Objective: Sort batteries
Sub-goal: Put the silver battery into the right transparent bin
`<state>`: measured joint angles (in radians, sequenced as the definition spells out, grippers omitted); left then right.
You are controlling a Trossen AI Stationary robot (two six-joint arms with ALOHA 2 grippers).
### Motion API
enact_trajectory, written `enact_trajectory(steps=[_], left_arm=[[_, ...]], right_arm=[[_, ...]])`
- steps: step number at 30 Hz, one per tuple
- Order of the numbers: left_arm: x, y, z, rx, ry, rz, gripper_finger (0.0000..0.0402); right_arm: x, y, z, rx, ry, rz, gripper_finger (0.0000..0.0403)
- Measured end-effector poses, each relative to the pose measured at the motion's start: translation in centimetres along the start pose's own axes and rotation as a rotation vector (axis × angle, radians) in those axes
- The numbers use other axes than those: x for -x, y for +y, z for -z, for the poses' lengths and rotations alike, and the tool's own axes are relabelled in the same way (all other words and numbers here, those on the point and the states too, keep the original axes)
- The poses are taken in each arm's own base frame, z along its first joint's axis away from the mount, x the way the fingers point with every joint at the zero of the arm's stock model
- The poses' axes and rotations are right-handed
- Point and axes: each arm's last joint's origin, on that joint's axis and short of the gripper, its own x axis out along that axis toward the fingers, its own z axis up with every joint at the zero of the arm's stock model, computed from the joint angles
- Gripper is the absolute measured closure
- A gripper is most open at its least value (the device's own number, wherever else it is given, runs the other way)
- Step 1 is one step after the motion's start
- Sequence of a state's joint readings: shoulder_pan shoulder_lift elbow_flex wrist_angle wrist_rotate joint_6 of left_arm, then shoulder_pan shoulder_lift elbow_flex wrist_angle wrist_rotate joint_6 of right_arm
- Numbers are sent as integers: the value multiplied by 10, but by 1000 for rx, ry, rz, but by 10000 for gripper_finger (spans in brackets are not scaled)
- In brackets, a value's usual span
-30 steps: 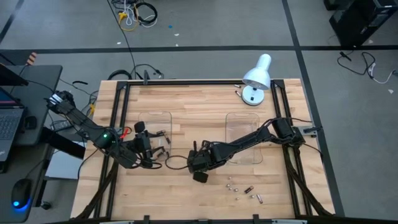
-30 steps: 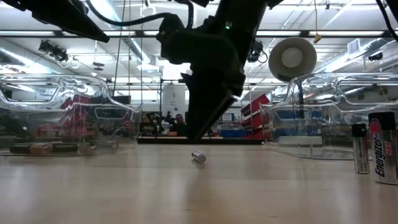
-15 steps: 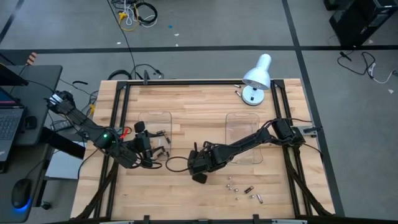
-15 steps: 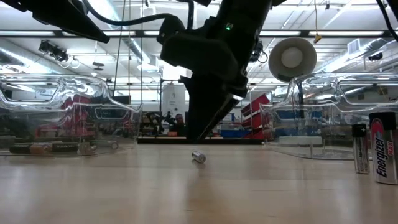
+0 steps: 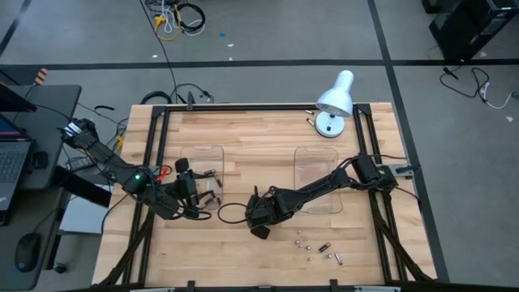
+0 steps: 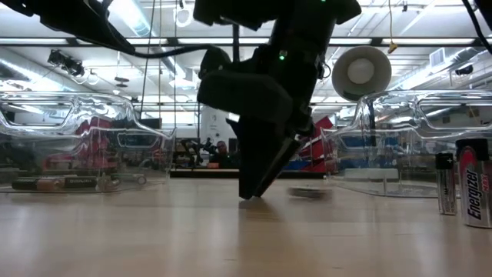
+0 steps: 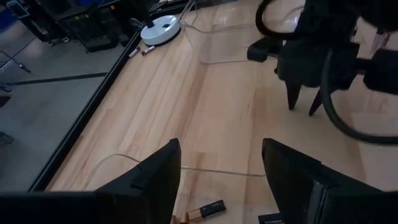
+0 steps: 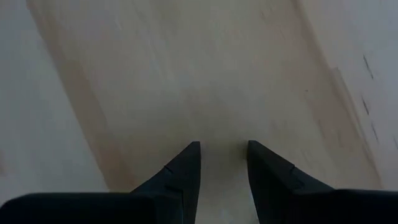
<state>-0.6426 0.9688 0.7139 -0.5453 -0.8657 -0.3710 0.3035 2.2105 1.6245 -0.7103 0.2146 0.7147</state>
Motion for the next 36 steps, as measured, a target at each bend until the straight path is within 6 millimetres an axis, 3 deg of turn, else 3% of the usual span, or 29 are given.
enact_trajectory(steps=[5,9,15,19,21,24,28,36], left_arm=[[0,0,0,1,-1,0,179],[0,0,0,0,0,0,179],[0,0,0,-1,0,0,179],[0,0,0,-8,1,0,179],[0,0,0,-19,-1,1,179],[0,0,0,-16,0,2,179],[0,0,1,-3,13,19,179],[0,-1,1,-2,19,35,179]], right_arm=[[-8,0,0,0,25,-16,286],[0,2,-2,79,19,-22,286],[48,2,-17,140,-42,-23,288],[61,5,-20,440,-18,-18,288],[64,12,-23,583,-104,-3,288],[69,19,-38,533,-269,-15,291],[66,8,-52,402,-314,-26,296],[59,11,-54,418,-367,-45,301]])
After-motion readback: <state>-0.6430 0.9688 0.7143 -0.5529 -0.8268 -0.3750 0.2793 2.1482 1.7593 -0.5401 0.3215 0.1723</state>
